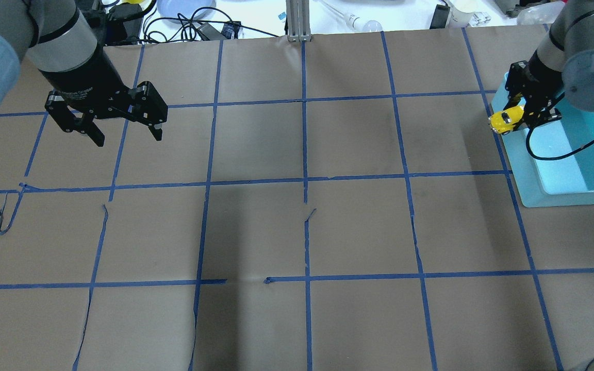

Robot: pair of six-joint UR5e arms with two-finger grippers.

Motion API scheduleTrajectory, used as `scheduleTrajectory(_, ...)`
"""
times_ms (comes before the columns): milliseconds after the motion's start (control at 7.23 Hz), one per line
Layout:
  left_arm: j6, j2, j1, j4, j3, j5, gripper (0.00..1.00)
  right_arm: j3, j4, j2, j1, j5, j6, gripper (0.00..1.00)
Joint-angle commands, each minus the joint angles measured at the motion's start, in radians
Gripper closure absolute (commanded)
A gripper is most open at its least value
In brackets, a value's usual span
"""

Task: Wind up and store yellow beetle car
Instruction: 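Lift the car with the right gripper and move it into the blue bin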

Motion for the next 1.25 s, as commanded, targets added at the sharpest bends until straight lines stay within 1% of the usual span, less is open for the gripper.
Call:
scheduleTrajectory(0,0.001,0.000,0.000,-0.001,0.000,0.001,0.00,-0.033,0.012,0.066,-0.160,0.020,-0.149,0.85)
scheduleTrajectory(138,0.001,0.000,0.002,0.001,0.000,0.001,0.00,-0.034,0.008,0.101,-0.195,0.089,-0.153,0.90)
scheduleTrajectory(277,0.002,0.000,0.000,-0.001,0.000,0.001,0.00,-0.033,-0.071,0.136,-0.210,0.082,-0.168,0.90)
scheduleTrajectory(415,0.005,0.000,0.000,0.001,0.000,0.001,0.00,-0.033,-0.090,0.159,-0.231,0.077,-0.199,0.90)
scheduleTrajectory(553,0.005,0.000,0.000,-0.001,0.000,0.001,0.00,-0.037,-0.104,0.198,-0.241,0.076,-0.188,0.90)
scheduleTrajectory(692,0.005,0.000,0.000,-0.001,0.000,0.001,0.00,-0.027,-0.133,0.209,-0.241,0.039,-0.187,0.90)
scheduleTrajectory(830,0.005,0.000,0.000,-0.001,-0.002,0.001,0.00,-0.021,-0.140,0.215,-0.241,0.021,-0.173,0.87)
scheduleTrajectory(969,0.005,0.000,0.000,-0.001,-0.002,0.001,0.00,-0.017,-0.138,0.216,-0.241,0.020,-0.130,0.82)
scheduleTrajectory(1107,0.005,0.002,0.000,-0.003,-0.002,0.002,0.00,-0.019,-0.132,0.216,-0.241,0.023,-0.092,0.63)
